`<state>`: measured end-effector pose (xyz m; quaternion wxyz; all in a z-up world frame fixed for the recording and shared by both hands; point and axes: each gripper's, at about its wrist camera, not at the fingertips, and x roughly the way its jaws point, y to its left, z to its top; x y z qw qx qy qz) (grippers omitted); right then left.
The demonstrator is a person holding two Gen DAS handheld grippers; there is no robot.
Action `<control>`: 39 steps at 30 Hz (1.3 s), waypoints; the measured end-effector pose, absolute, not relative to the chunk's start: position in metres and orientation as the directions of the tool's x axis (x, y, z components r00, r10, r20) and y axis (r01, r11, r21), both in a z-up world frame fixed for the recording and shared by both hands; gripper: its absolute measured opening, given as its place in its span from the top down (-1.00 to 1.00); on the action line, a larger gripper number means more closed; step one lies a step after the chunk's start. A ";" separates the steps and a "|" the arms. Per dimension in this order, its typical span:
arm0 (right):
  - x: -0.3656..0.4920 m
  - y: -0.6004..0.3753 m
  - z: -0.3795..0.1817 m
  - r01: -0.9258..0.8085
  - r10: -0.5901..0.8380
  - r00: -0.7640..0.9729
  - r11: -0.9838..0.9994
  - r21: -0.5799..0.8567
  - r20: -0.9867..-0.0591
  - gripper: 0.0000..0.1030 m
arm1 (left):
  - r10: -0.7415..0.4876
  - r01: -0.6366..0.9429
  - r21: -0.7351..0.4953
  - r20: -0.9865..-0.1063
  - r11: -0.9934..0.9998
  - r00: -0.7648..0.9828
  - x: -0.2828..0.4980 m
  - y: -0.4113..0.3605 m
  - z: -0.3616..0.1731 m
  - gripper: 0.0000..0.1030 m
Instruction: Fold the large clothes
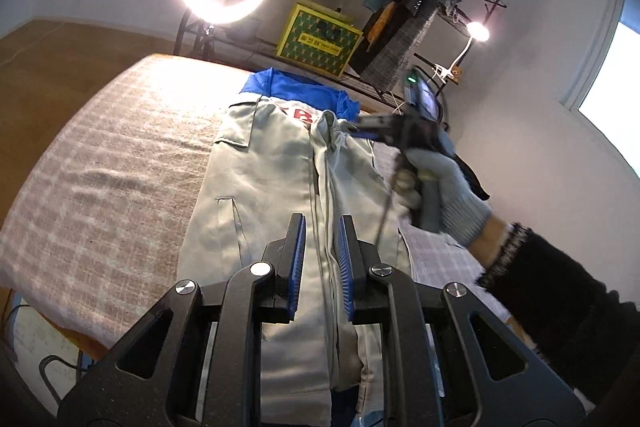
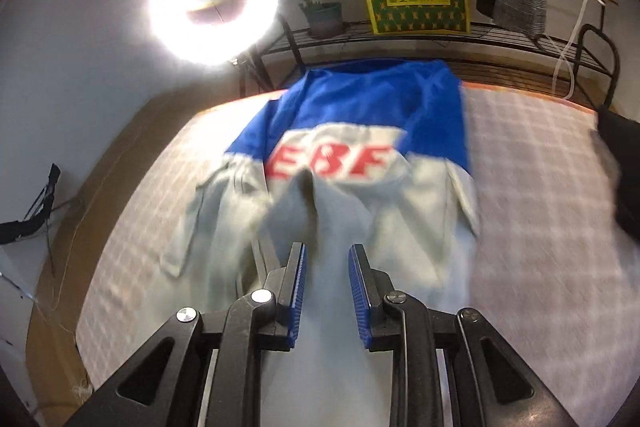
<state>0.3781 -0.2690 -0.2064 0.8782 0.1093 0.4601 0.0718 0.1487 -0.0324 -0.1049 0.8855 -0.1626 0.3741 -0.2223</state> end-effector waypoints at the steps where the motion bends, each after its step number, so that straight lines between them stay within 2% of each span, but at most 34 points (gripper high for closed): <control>1: 0.390 -0.262 -0.210 -0.035 0.225 0.560 0.968 0.249 -0.797 0.54 | -0.519 0.266 -0.463 -0.593 0.845 0.616 0.151 -0.032 -0.106 0.74; 4: 0.430 -0.239 -0.235 -0.055 0.158 0.518 0.987 0.151 -0.841 0.55 | -0.527 0.265 -0.473 -0.598 0.840 0.604 0.158 -0.033 -0.108 0.74; 7: 0.448 -0.223 -0.261 -0.069 0.135 0.466 0.991 0.116 -0.874 0.55 | -0.527 0.287 -0.454 -0.598 0.844 0.604 0.159 -0.038 -0.105 0.74; 10: 0.446 -0.213 -0.268 -0.083 0.094 0.497 0.995 0.061 -0.862 0.55 | -0.512 0.302 -0.420 -0.601 0.856 0.614 0.159 -0.041 -0.104 0.74; 13: 0.439 -0.230 -0.254 -0.092 0.196 0.475 0.981 0.173 -0.858 0.56 | -0.512 0.291 -0.430 -0.606 0.855 0.608 0.160 -0.039 -0.107 0.74; 17: 0.392 -0.269 -0.215 -0.069 0.335 0.528 0.933 0.354 -0.780 0.49 | -0.500 0.308 -0.398 -0.608 0.864 0.617 0.152 -0.034 -0.108 0.74; 21: 0.320 -0.290 -0.184 -0.103 0.351 0.522 0.931 0.351 -0.777 0.44 | -0.506 0.300 -0.412 -0.633 0.861 0.586 0.147 -0.031 -0.119 0.74; 26: 0.230 -0.300 -0.170 -0.135 0.369 0.480 0.927 0.349 -0.796 0.44 | -0.515 0.262 -0.450 -0.661 0.854 0.546 0.144 -0.025 -0.135 0.74; 33: 0.142 -0.259 -0.200 -0.242 0.308 0.389 0.944 0.226 -0.868 0.45 | -0.453 0.249 -0.380 -0.713 0.891 0.534 0.138 -0.016 -0.163 0.74; 36: 0.127 -0.235 -0.222 -0.290 0.297 0.340 0.936 0.201 -0.892 0.45 | -0.475 0.270 -0.391 -0.743 0.880 0.472 0.136 -0.021 -0.186 0.74; 39: 0.113 -0.209 -0.237 -0.356 0.180 0.380 0.934 0.037 -0.907 0.43 | -0.460 0.316 -0.353 -0.793 0.881 0.399 0.129 -0.035 -0.214 0.74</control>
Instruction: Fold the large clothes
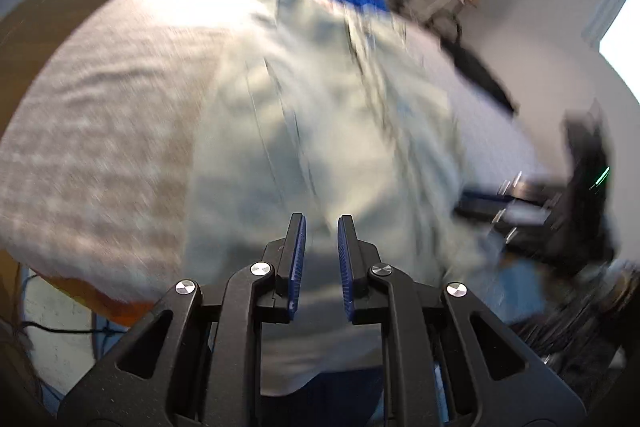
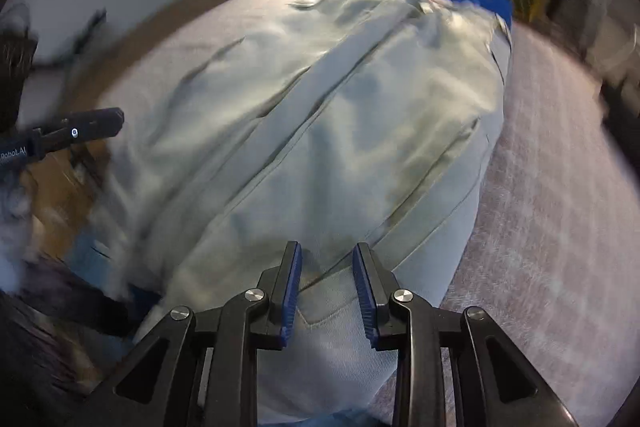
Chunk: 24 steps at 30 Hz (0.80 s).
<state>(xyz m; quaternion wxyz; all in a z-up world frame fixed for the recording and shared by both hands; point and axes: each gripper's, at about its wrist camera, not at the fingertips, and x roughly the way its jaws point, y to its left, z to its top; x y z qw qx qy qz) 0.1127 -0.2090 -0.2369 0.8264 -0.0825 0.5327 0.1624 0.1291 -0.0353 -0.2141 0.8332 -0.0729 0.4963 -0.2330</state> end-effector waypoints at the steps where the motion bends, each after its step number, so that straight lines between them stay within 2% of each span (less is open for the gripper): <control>1: 0.111 -0.208 -0.235 -0.362 0.178 0.382 0.932 0.031 -0.907 0.43 | -0.446 0.335 -0.327 -0.804 0.884 0.394 0.126 -0.038 -0.220 0.74; 3: 0.104 -0.215 -0.223 -0.339 0.249 0.371 0.933 0.120 -0.894 0.43 | -0.445 0.366 -0.306 -0.803 0.879 0.397 0.120 -0.037 -0.222 0.69; 4: 0.098 -0.218 -0.216 -0.331 0.268 0.384 0.933 0.139 -0.884 0.36 | -0.453 0.374 -0.311 -0.798 0.874 0.396 0.118 -0.033 -0.220 0.62; 6: 0.079 -0.230 -0.201 -0.320 0.301 0.426 0.932 0.169 -0.853 0.19 | -0.490 0.361 -0.359 -0.776 0.861 0.397 0.115 -0.013 -0.214 0.15; 8: 0.054 -0.248 -0.192 -0.300 0.350 0.465 0.927 0.227 -0.814 -0.24 | -0.523 0.318 -0.421 -0.753 0.850 0.399 0.115 0.007 -0.211 -0.17; 9: 0.043 -0.254 -0.191 -0.285 0.356 0.483 0.928 0.241 -0.800 -0.32 | -0.554 0.278 -0.479 -0.734 0.832 0.392 0.117 0.024 -0.212 -0.24; 10: 0.036 -0.260 -0.191 -0.274 0.356 0.501 0.930 0.245 -0.789 -0.39 | -0.573 0.256 -0.513 -0.724 0.819 0.385 0.117 0.033 -0.214 -0.24; 12: 0.021 -0.273 -0.199 -0.250 0.352 0.487 0.933 0.259 -0.799 -0.39 | -0.609 0.199 -0.578 -0.713 0.791 0.347 0.123 0.052 -0.222 -0.25; 17: 0.023 -0.297 -0.239 -0.170 0.455 0.344 0.891 0.422 -0.822 -0.44 | -0.693 0.084 -0.695 -0.685 0.714 0.225 0.135 0.069 -0.252 -0.25; 24: 0.056 -0.329 -0.286 -0.024 0.611 0.348 0.764 0.645 -0.711 -0.52 | -0.753 0.021 -0.760 -0.638 0.649 0.159 0.146 0.065 -0.282 -0.27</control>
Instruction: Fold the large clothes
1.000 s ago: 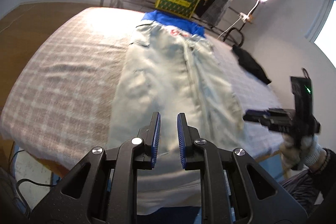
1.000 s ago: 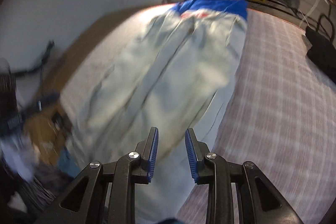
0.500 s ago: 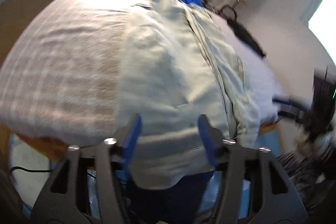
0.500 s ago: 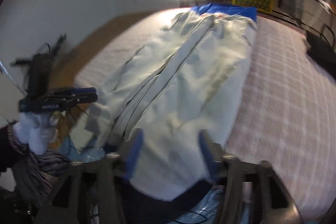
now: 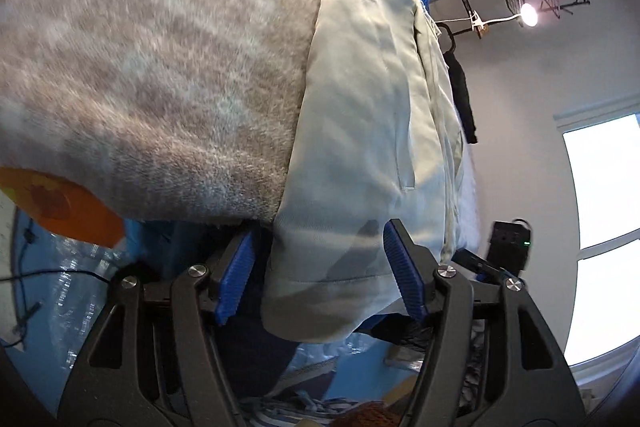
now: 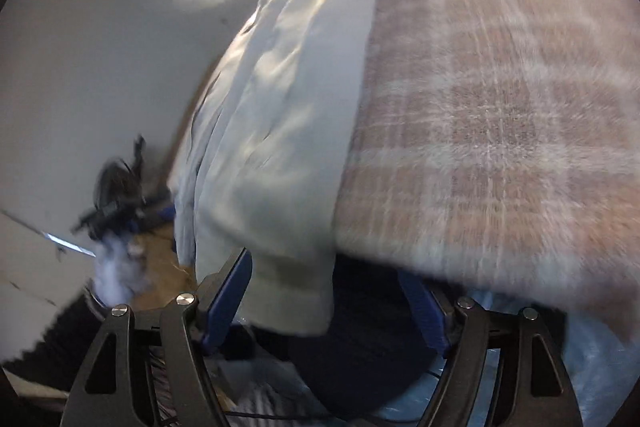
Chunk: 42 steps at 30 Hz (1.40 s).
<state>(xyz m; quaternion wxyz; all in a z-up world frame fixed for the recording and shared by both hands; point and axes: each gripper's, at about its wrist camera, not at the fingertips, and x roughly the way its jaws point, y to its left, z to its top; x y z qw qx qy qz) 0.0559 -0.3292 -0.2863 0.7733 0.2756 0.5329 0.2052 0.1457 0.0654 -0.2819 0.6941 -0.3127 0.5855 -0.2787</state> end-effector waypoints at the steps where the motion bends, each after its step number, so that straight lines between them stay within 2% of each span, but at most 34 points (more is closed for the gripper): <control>1: 0.060 -0.329 -0.291 -0.023 0.621 0.351 0.754 0.657 -0.701 -0.53 | -0.758 0.024 -0.764 -0.634 0.645 0.153 0.147 0.066 -0.284 -0.27; 4: 0.066 -0.323 -0.301 -0.049 0.657 0.343 0.726 0.686 -0.671 -0.53 | -0.775 0.047 -0.779 -0.614 0.626 0.146 0.149 0.064 -0.291 -0.27; 10: 0.072 -0.297 -0.304 -0.146 0.711 0.313 0.691 0.708 -0.629 -0.52 | -0.841 -0.011 -0.852 -0.518 0.523 0.154 0.157 0.051 -0.313 -0.28; 16: 0.078 -0.271 -0.307 -0.206 0.770 0.256 0.634 0.745 -0.584 -0.45 | -0.833 0.056 -0.835 -0.537 0.547 0.135 0.152 0.038 -0.307 -0.27; 18: 0.079 -0.265 -0.306 -0.215 0.775 0.242 0.629 0.747 -0.583 -0.30 | -0.839 0.067 -0.839 -0.531 0.541 0.121 0.144 0.039 -0.301 -0.18; 22: 0.076 -0.273 -0.302 -0.197 0.805 0.217 0.590 0.783 -0.552 0.14 | -0.842 0.078 -0.840 -0.527 0.536 0.115 0.134 0.035 -0.285 -0.02; 25: 0.074 -0.279 -0.291 -0.209 0.828 0.206 0.559 0.803 -0.522 0.26 | -0.848 0.096 -0.846 -0.510 0.524 0.142 0.131 0.031 -0.269 0.08; 28: 0.070 -0.277 -0.275 -0.243 0.852 0.209 0.520 0.819 -0.479 0.26 | -0.867 0.110 -0.866 -0.467 0.489 0.176 0.128 0.032 -0.257 0.08; 31: 0.071 -0.275 -0.268 -0.252 0.867 0.203 0.495 0.832 -0.454 0.14 | -0.865 0.085 -0.868 -0.471 0.489 0.173 0.129 0.025 -0.268 -0.10; 38: 0.065 -0.253 -0.281 -0.234 0.826 0.157 0.564 0.792 -0.542 0.09 | -0.848 0.069 -0.849 -0.513 0.524 0.133 0.125 0.020 -0.287 -0.12; 42: 0.063 -0.249 -0.271 -0.235 0.842 0.156 0.539 0.809 -0.516 0.18 | -0.838 0.070 -0.839 -0.529 0.540 0.135 0.116 0.026 -0.276 -0.12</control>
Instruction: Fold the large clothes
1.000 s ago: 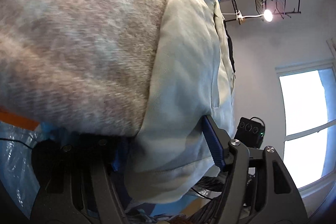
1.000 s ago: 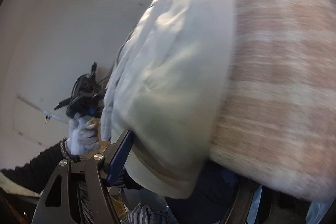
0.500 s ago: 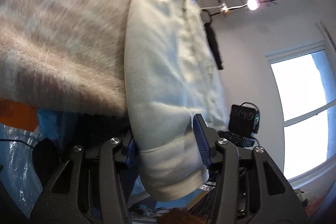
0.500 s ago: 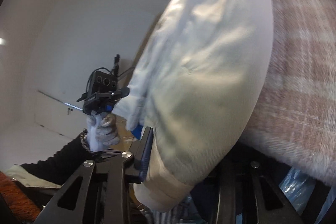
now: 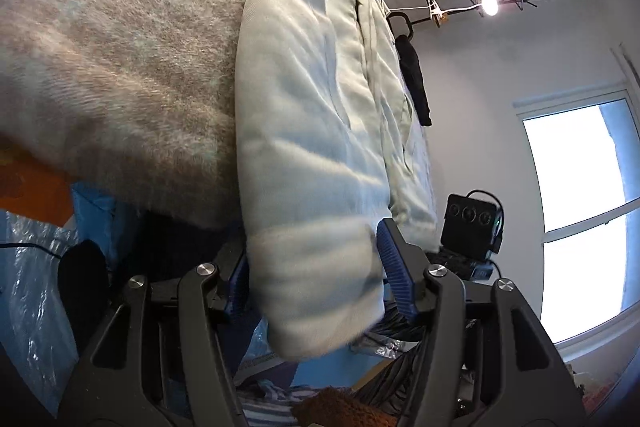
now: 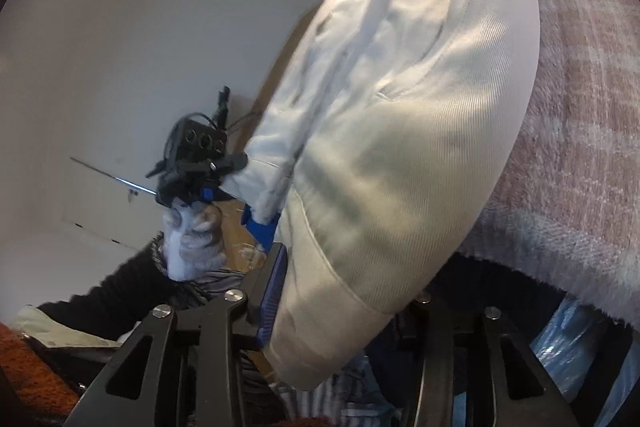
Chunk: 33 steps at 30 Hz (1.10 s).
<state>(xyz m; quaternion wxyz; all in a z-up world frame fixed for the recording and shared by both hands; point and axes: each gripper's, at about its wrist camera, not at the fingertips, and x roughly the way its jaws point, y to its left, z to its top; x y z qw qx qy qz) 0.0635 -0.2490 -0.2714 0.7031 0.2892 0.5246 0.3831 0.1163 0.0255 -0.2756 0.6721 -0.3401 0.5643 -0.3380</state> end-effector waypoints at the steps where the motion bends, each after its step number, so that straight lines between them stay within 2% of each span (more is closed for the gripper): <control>1: 0.068 -0.246 -0.272 -0.229 0.850 0.158 0.527 0.819 -0.502 0.21 | -0.828 0.073 -0.827 -0.546 0.557 0.132 0.115 0.026 -0.272 -0.12; 3: 0.071 -0.245 -0.267 -0.223 0.854 0.158 0.520 0.824 -0.496 0.23 | -0.807 0.104 -0.802 -0.575 0.588 0.135 0.110 0.026 -0.261 -0.12; 8: 0.076 -0.241 -0.267 -0.213 0.857 0.163 0.515 0.830 -0.489 0.26 | -0.804 0.127 -0.795 -0.575 0.593 0.151 0.105 0.025 -0.251 -0.12; 12: 0.075 -0.247 -0.279 -0.205 0.871 0.175 0.489 0.848 -0.460 0.26 | -0.813 0.106 -0.807 -0.570 0.581 0.117 0.111 0.018 -0.264 -0.12; 14: 0.075 -0.247 -0.281 -0.209 0.861 0.168 0.507 0.836 -0.480 0.26 | -0.812 0.083 -0.809 -0.574 0.582 0.106 0.116 0.012 -0.272 -0.12; 16: 0.076 -0.242 -0.288 -0.204 0.841 0.153 0.540 0.816 -0.519 0.27 | -0.802 0.060 -0.801 -0.588 0.595 0.101 0.119 0.009 -0.280 0.06; 17: 0.075 -0.240 -0.292 -0.194 0.827 0.148 0.562 0.804 -0.543 0.36 | -0.798 0.059 -0.797 -0.594 0.600 0.101 0.119 0.009 -0.279 0.26; 19: 0.075 -0.237 -0.296 -0.180 0.811 0.150 0.584 0.791 -0.565 0.44 | -0.798 0.079 -0.795 -0.592 0.602 0.115 0.117 0.009 -0.270 0.37; 24: 0.074 -0.244 -0.278 -0.193 0.837 0.181 0.545 0.816 -0.517 0.55 | -0.826 0.117 -0.823 -0.532 0.556 0.188 0.114 0.011 -0.237 0.63; 29: 0.078 -0.253 -0.256 -0.220 0.858 0.225 0.507 0.833 -0.463 0.59 | -0.846 0.156 -0.839 -0.485 0.522 0.224 0.121 0.002 -0.207 0.67; 33: 0.082 -0.254 -0.249 -0.226 0.856 0.251 0.506 0.832 -0.452 0.60 | -0.837 0.163 -0.830 -0.489 0.533 0.247 0.130 -0.003 -0.197 0.67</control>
